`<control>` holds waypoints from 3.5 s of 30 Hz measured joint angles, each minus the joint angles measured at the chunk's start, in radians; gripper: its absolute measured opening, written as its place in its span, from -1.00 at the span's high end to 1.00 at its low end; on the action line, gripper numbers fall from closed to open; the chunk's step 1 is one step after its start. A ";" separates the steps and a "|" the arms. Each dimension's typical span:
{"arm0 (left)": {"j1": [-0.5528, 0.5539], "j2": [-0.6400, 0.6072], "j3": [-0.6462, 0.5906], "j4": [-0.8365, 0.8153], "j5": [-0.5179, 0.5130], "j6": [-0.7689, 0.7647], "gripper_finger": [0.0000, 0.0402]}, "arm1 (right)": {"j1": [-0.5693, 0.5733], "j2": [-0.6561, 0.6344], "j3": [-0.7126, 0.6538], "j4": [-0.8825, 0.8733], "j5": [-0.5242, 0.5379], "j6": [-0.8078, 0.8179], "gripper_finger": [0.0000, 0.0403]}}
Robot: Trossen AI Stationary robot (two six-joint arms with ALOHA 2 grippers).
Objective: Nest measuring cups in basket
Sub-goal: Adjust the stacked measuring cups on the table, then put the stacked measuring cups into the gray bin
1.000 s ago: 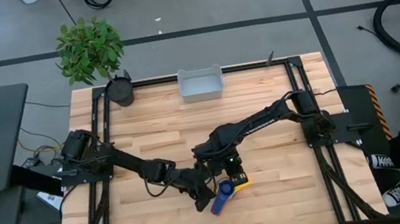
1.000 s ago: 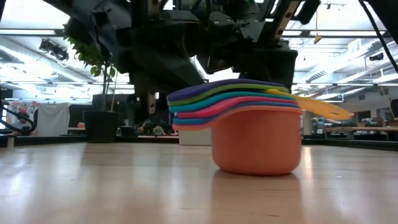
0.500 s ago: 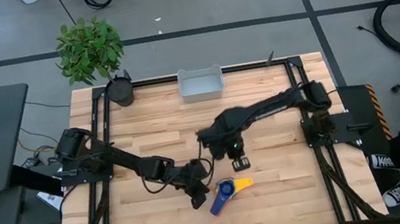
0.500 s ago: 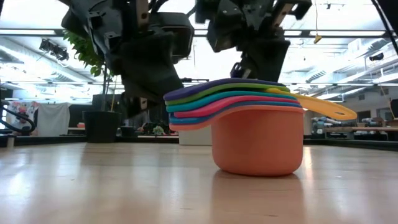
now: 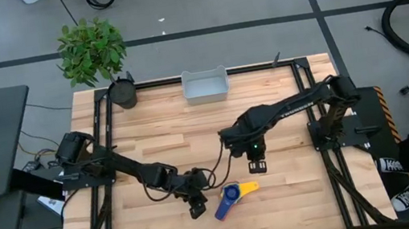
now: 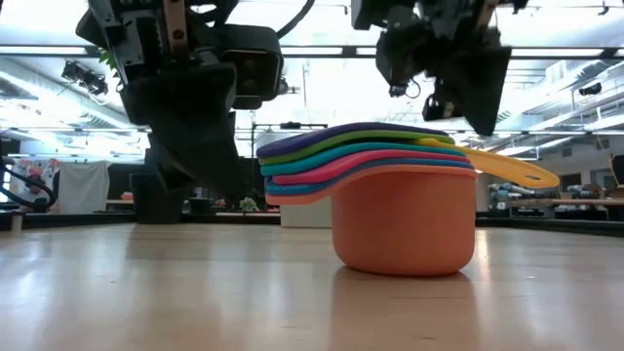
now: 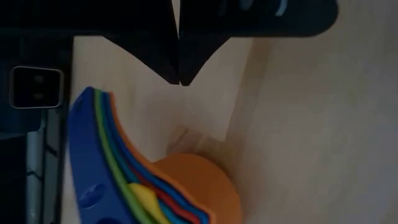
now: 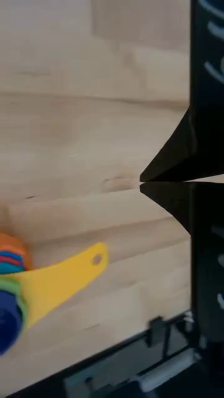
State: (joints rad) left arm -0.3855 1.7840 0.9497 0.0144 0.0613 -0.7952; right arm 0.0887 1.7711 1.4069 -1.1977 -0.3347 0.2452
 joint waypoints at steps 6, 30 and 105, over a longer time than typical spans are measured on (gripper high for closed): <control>0.000 0.000 0.000 -0.010 -0.012 0.027 1.00 | 0.003 -0.018 -0.192 0.315 0.008 0.100 0.99; 0.019 0.058 -0.001 0.066 0.059 0.059 1.00 | 0.115 -0.019 -0.362 0.582 -0.049 0.204 0.99; 0.164 -0.103 0.000 -0.010 0.511 0.229 0.87 | 0.148 -0.096 -0.361 0.793 -0.272 0.197 0.07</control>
State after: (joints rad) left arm -0.2214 1.6810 0.9493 0.0041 0.5724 -0.5659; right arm 0.2368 1.6752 1.0462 -0.4044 -0.6071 0.4421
